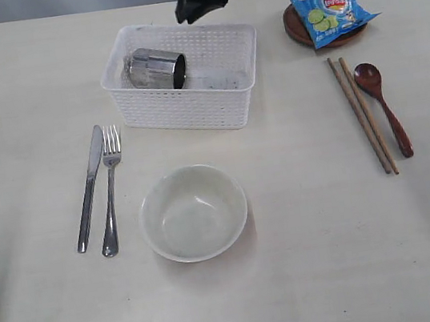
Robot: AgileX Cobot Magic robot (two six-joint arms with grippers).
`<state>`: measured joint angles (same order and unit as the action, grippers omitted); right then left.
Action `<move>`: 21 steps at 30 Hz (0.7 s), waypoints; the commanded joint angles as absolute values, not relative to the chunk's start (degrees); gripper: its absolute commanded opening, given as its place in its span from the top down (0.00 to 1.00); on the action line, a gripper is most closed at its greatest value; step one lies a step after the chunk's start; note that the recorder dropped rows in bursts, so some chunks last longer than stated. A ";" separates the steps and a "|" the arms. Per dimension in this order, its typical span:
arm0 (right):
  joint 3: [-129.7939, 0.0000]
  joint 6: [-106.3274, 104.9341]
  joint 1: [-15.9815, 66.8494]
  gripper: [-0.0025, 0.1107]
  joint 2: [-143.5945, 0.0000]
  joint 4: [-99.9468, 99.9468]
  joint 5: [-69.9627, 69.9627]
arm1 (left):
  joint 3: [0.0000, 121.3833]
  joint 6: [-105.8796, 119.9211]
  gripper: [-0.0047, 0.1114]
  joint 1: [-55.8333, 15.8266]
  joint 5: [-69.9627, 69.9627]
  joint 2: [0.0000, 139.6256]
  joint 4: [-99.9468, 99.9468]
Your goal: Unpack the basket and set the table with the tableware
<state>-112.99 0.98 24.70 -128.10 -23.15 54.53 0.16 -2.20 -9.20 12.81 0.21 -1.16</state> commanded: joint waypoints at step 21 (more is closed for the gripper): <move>-125.22 13.67 15.62 0.87 -134.23 -2.70 69.96 | 0.00 -2.18 0.96 -9.26 12.20 0.00 -1.83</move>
<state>-122.94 15.60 15.34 -134.49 1.16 69.77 0.16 -2.20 -9.20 12.81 0.21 -1.16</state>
